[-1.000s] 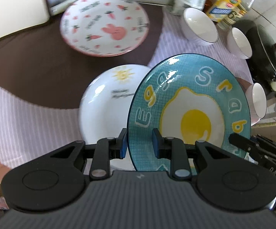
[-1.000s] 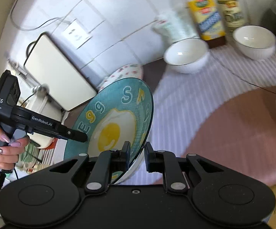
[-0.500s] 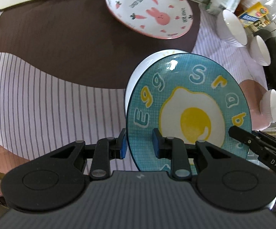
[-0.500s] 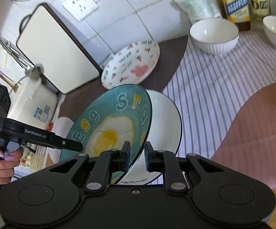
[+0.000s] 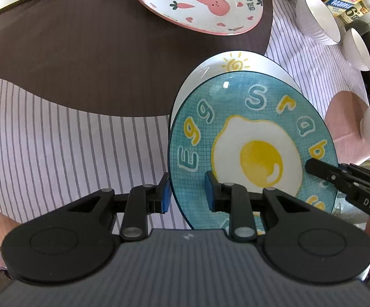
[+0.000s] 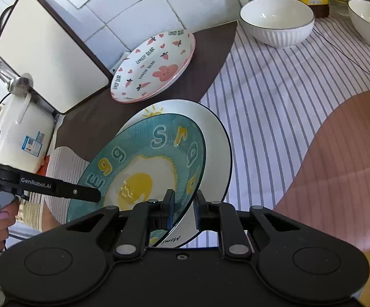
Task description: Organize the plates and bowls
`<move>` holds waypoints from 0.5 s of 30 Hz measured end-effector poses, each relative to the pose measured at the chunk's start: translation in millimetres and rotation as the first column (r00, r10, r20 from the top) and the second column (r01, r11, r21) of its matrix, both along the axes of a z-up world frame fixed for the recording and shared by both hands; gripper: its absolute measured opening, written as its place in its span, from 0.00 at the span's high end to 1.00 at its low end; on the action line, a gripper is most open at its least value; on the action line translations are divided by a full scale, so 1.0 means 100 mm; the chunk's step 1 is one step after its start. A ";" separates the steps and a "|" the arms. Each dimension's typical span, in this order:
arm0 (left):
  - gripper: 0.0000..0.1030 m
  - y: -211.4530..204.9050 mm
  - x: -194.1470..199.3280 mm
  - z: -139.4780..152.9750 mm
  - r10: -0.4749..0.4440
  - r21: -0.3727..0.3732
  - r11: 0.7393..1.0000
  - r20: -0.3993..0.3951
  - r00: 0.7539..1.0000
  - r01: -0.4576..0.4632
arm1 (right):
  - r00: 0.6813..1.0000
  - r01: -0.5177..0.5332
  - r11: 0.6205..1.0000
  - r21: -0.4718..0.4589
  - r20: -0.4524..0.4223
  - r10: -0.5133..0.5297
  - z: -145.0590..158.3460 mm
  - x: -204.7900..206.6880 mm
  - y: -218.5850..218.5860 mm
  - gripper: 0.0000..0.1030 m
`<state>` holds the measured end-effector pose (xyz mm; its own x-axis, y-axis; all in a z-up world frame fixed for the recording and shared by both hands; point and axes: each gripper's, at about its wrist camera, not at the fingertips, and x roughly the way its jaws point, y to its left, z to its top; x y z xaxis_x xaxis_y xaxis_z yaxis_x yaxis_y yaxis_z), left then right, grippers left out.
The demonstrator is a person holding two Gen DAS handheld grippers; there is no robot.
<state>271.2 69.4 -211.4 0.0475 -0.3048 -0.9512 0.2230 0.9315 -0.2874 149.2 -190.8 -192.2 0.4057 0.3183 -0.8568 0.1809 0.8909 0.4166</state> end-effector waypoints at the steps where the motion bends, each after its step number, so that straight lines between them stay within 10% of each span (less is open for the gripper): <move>1: 0.76 -0.01 -0.01 0.00 -0.009 -0.002 1.000 0.000 1.000 0.009 | 1.000 0.008 1.000 0.003 -0.003 -0.008 -0.02 0.01 -0.02 0.81; 15: 0.79 -0.08 -0.09 -0.16 -0.030 -0.001 1.000 -0.030 0.999 0.030 | 0.995 -0.101 0.970 -0.222 -0.028 0.097 -0.02 0.16 0.22 0.75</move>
